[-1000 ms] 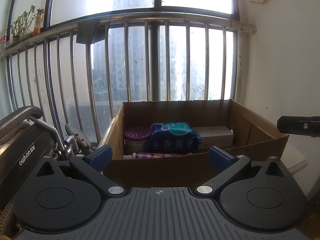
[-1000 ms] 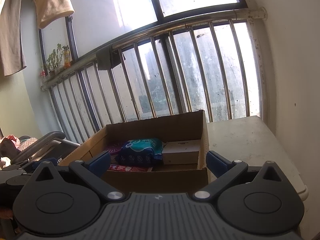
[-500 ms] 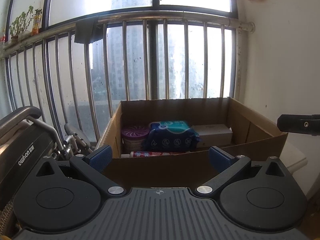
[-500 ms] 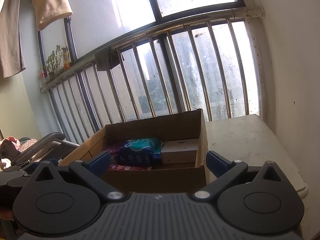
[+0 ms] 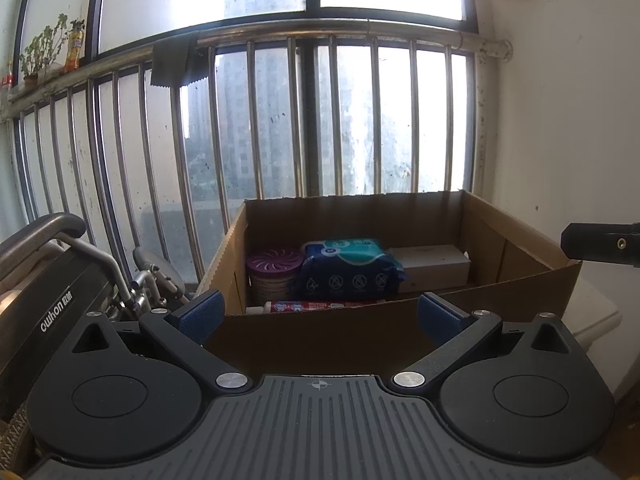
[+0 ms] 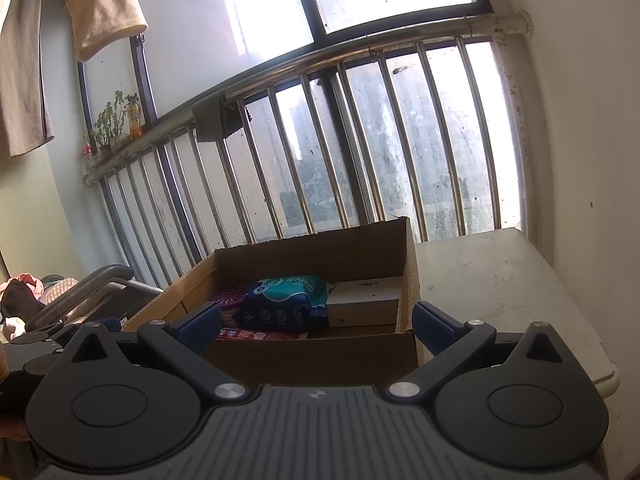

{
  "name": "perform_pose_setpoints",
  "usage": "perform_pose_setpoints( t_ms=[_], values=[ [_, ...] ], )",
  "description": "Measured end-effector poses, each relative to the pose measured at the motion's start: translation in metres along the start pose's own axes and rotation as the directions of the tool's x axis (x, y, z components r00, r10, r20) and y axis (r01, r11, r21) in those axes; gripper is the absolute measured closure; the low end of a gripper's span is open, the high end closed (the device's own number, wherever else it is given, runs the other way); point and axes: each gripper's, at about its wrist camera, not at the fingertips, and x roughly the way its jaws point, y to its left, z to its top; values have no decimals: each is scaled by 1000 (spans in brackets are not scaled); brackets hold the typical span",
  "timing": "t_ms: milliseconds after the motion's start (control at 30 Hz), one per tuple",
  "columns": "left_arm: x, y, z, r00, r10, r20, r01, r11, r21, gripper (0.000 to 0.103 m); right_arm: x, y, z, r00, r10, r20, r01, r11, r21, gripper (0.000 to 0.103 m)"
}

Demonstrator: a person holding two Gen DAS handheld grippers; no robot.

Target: Organize objects

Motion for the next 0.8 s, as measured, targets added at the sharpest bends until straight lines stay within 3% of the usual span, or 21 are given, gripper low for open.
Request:
perform_pose_setpoints(
  t_ms=[633,800],
  values=[
    [0,1,-2,1000,5,-4,-5,1000,-1,0,-1,5,-1,1000,0,-2,0,1000,-9,0],
    [0,1,-2,1000,6,-5,-6,1000,0,0,-3,4,0,999,32,1,-32,999,7,0]
  ],
)
